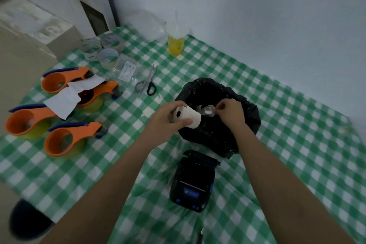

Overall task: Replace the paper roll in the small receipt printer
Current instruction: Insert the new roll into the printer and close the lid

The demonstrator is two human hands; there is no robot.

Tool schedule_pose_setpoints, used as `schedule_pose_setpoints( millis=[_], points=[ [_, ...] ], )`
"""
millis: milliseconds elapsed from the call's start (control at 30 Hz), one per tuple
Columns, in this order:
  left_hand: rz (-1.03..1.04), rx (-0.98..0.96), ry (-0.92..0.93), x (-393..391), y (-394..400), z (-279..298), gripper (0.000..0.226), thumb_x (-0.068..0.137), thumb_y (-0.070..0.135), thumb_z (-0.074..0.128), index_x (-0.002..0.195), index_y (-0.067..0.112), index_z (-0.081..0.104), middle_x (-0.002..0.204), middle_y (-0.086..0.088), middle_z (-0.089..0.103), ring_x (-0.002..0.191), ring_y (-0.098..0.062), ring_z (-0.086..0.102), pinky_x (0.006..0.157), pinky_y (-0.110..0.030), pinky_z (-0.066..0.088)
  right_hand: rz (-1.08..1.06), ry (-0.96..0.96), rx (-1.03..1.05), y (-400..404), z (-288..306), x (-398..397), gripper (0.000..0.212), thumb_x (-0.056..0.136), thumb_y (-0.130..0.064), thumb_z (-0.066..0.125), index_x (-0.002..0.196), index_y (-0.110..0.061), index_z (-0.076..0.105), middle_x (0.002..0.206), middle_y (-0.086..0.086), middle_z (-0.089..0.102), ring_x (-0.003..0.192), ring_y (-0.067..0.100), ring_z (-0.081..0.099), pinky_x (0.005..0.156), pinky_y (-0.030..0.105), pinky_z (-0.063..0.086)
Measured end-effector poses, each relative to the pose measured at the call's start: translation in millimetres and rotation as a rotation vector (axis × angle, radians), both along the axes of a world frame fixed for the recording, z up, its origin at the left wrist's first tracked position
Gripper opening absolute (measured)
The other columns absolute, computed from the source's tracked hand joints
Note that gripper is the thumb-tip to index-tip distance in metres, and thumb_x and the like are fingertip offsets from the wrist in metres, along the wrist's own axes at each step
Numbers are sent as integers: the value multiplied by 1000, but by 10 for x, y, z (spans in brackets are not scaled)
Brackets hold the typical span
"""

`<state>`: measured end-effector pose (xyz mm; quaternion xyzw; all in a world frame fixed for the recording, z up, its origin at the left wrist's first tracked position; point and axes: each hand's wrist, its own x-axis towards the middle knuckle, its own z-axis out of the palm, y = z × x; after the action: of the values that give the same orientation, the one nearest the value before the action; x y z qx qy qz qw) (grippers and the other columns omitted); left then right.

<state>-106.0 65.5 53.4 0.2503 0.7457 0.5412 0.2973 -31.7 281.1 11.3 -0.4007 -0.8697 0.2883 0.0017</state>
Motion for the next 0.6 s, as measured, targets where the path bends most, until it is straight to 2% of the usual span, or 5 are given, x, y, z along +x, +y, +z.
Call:
schedule_pose_setpoints(
  millis=[100,200,400,500,600],
  points=[
    [-10,-13,5,53,-15,1,36,78,22,71,112,23,58,117,-2,54,88,-10,56,62,-3,47,-68,220,-60,-151,276,167,5,81,-15,67,82,-11,69,82,1,67,76,11,61,63,11,45],
    [-50,-20,-22,156,-35,37,37,80,23,69,115,21,57,109,1,54,86,-12,57,60,-3,46,-66,430,-176,-460,550,447,8,86,-17,63,88,-16,70,85,-6,68,77,1,61,69,2,45],
    [-194,37,-182,519,-152,143,29,84,19,63,112,23,55,99,5,59,91,-20,63,77,-29,54,7,445,-423,-1069,657,1125,23,89,-22,59,110,-27,65,109,0,64,96,9,61,81,21,52],
    [-293,26,-169,718,-286,144,29,84,15,64,110,23,55,102,2,61,90,-19,65,73,-25,54,-13,420,-461,-1296,614,1410,29,84,-31,65,113,-33,60,112,-4,63,102,11,61,88,37,55],
    [-362,-20,-165,889,-428,68,30,82,12,66,108,22,54,108,3,58,94,-17,64,73,-25,56,5,367,-460,-1470,523,1633,31,83,-29,67,112,-34,57,106,-15,61,102,11,61,89,41,54]
  ],
)
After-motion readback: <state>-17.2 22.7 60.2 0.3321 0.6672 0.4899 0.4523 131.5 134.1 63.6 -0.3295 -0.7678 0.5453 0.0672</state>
